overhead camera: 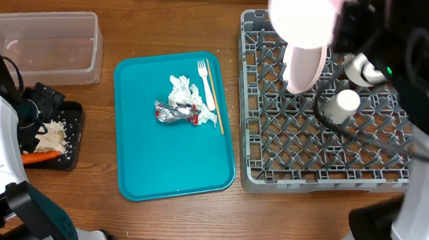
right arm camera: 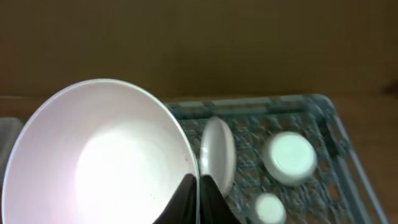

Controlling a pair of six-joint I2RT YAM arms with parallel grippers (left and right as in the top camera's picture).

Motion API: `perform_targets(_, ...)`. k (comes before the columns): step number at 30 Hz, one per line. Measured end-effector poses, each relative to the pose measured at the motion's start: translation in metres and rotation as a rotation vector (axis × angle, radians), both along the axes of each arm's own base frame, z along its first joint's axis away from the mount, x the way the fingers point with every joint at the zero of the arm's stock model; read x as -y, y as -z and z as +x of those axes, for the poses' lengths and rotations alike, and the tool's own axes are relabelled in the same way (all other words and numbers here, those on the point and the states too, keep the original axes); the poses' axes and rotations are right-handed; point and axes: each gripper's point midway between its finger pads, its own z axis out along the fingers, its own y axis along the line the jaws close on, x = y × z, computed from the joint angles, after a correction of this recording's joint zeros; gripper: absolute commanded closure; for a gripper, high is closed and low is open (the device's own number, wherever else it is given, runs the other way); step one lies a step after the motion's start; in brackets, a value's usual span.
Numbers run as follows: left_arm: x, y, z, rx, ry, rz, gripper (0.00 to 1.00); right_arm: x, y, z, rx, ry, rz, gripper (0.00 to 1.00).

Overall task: Sort waste into correct bins and load items into the dishwasher rack
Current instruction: 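Lift the pink bowl and carry it over the rack's right side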

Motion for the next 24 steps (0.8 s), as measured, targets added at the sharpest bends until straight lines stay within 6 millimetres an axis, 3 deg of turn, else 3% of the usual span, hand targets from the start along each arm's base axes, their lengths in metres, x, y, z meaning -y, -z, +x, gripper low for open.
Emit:
perform_targets(6,0.0,0.0,0.0,0.0,0.0,0.0,0.0,0.026,-0.006,-0.016,0.016,0.124,-0.021,0.96)
perform_targets(11,0.0,0.0,0.0,0.0,0.0,0.0,0.0,0.054,-0.013,-0.043,0.041,0.251,-0.027,0.96)
perform_targets(19,0.0,0.0,0.0,0.0,0.0,0.0,0.0,0.148,-0.001,-0.093,0.05,0.697,-0.109,0.96)
perform_targets(24,0.0,0.0,0.0,0.0,0.0,0.0,0.0,0.193,0.034,-0.089,-0.005,0.975,-0.255,0.96)
